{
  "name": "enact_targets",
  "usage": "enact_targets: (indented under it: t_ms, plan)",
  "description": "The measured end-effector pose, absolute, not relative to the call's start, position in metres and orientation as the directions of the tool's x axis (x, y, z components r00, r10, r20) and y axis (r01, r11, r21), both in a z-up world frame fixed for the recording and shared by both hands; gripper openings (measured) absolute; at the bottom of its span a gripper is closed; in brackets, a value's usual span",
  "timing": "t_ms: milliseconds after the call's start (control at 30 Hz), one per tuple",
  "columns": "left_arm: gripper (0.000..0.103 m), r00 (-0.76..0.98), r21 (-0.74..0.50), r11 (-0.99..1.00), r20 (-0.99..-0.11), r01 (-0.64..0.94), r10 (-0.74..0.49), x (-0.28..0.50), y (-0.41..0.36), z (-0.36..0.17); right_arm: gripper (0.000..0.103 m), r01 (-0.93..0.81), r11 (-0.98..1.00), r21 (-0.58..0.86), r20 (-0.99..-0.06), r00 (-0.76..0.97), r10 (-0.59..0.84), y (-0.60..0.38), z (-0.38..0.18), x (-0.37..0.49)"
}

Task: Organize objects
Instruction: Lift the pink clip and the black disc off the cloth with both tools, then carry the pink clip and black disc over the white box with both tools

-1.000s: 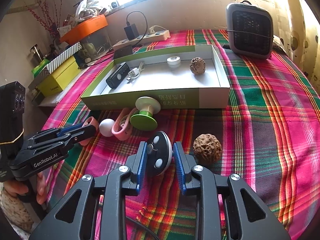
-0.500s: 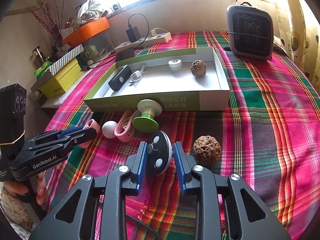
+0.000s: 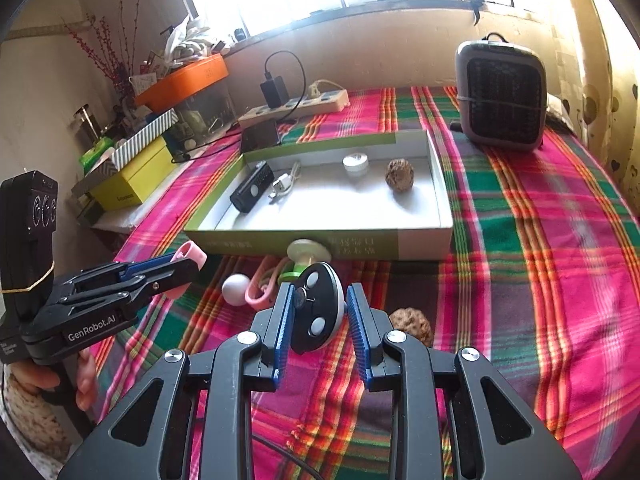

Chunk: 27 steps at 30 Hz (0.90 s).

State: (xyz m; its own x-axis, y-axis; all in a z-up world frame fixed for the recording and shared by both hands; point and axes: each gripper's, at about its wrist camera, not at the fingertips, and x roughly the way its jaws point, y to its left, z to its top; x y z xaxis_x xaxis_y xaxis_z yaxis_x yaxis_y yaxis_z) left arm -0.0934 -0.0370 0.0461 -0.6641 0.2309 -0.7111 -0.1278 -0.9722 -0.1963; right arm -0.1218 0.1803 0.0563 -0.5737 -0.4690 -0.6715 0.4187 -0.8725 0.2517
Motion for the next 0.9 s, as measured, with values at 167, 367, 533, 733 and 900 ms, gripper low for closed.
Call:
enact_targets:
  t_ms: [167,367,533,733,900]
  plan:
    - [0.021,-0.669,-0.191,-0.971,-0.704,-0.145,0.238,-0.108,-0.035,0.055,0.028,0.426,-0.876,0.227,-0.659,-0.595,-0.460,0.178,0.069,-0.132]
    - [0.021,-0.666,-0.204,-0.965,-0.699,-0.163,0.260,-0.126,-0.031,0.060,0.028,0.426,-0.879,0.215,-0.659,-0.601,-0.453,0.177,0.073,-0.148]
    - [0.021,-0.660,-0.210,-0.964,-0.702,-0.165,0.266,-0.146,-0.030,0.058,0.028,0.425,-0.881,0.206,-0.661,-0.604,-0.446,0.175,0.076,-0.167]
    - [0.021,-0.655,-0.200,-0.964,-0.707,-0.178,0.268,-0.169,-0.025,0.059,0.028,0.420,-0.883,0.209,-0.673,-0.594,-0.441,0.170,0.075,-0.190]
    - [0.021,-0.644,-0.216,-0.960,-0.712,-0.177,0.279,-0.188,-0.023,0.056,0.028,0.414,-0.890,0.189,-0.697,-0.582,-0.418,0.164,0.069,-0.207]
